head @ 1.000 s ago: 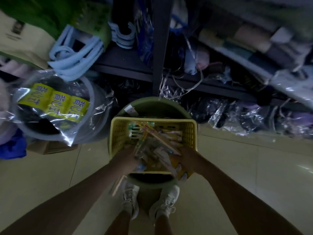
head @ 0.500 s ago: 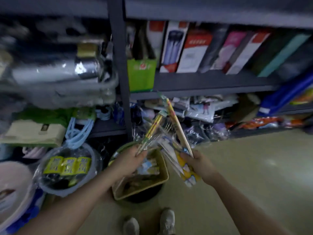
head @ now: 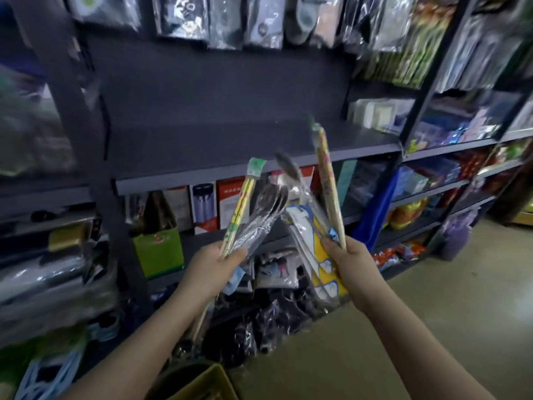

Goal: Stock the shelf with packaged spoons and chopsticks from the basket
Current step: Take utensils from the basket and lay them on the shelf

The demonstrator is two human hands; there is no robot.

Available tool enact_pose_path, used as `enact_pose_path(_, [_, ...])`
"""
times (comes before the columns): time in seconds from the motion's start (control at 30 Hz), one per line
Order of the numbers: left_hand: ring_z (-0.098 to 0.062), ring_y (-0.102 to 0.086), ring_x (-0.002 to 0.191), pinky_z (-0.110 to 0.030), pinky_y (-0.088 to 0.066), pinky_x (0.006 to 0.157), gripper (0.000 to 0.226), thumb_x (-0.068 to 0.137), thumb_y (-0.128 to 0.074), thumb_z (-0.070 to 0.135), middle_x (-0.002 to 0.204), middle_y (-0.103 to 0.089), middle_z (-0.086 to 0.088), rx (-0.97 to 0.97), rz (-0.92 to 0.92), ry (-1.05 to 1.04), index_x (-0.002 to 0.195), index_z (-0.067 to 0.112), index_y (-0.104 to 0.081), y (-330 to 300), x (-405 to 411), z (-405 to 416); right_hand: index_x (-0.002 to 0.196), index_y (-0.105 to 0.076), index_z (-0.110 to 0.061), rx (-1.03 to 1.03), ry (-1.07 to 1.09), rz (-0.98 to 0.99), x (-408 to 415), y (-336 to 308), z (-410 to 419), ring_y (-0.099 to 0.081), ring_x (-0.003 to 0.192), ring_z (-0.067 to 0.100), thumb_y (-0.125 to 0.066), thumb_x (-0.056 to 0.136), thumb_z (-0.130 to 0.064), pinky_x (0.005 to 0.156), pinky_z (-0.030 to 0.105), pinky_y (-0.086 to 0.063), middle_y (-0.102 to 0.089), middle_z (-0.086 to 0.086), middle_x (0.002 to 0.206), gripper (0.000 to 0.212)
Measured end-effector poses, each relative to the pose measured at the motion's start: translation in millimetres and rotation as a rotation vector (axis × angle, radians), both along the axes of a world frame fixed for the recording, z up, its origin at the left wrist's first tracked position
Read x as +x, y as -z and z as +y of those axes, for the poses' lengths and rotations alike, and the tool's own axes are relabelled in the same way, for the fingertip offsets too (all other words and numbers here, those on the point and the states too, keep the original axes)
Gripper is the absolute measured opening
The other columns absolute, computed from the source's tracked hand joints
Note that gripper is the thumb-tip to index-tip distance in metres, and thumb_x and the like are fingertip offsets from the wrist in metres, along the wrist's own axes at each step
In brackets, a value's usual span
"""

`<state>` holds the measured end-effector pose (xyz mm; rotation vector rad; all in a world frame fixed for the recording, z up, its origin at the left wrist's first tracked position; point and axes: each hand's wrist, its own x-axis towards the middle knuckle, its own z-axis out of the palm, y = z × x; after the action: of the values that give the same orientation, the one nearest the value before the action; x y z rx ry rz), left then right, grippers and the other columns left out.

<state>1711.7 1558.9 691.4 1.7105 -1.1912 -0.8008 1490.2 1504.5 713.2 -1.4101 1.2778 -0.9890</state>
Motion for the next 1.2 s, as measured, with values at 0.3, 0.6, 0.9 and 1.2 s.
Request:
enact_pose_path(0.3, [-0.018, -0.059, 0.080, -0.030, -0.046, 0.072, 0.040, 0.082, -0.056, 0.048, 0.082, -0.062, 0.001, -0.088, 0.399, -0.096, 0.104, 0.016, -0.064, -40.6, -64.4, -96.2, 0.062, -0.048, -0.010, 0.123, -0.205, -0.361, -17.3, -40.9, -90.4, -0.048, 0.028, 0.012, -0.043, 0.098, -0.021, 0.036, 0.020, -0.042, -0.051, -0.003, 0.033, 0.038])
enact_pose_path(0.6, [-0.022, -0.068, 0.096, -0.043, -0.052, 0.091, 0.034, 0.076, -0.071, 0.030, 0.103, -0.072, -0.003, -0.269, 0.520, -0.174, 0.108, 0.021, -0.062, -70.5, -118.3, -172.8, 0.095, -0.065, -0.007, 0.282, -0.498, -0.406, -17.2, -29.8, -146.4, -0.069, 0.059, 0.014, -0.043, 0.097, -0.018, 0.055, 0.025, -0.055, -0.073, 0.002, 0.068, 0.025])
enact_pose_path(0.9, [-0.020, -0.068, 0.087, -0.029, -0.052, 0.071, 0.043, 0.073, -0.071, 0.011, 0.098, -0.070, -0.006, -0.220, 0.477, -0.250, 0.114, 0.012, -0.057, -79.9, -128.8, -215.1, 0.089, -0.057, -0.019, 0.133, -0.697, -0.027, -22.8, -44.0, -193.3, -0.053, 0.043, -0.002, -0.038, 0.099, -0.027, 0.044, 0.014, -0.042, -0.057, -0.008, 0.058, 0.023])
enact_pose_path(1.2, [-0.015, -0.061, 0.087, -0.027, -0.047, 0.070, 0.034, 0.079, -0.061, 0.005, 0.096, -0.062, -0.002, -0.286, 0.193, -0.216, 0.110, 0.016, -0.051, -116.0, -100.8, -299.9, 0.079, -0.051, -0.014, -0.049, -0.401, 0.007, -29.5, -63.0, -283.9, -0.036, 0.044, 0.006, -0.048, 0.095, -0.028, 0.041, 0.016, -0.030, -0.043, -0.002, 0.058, 0.022])
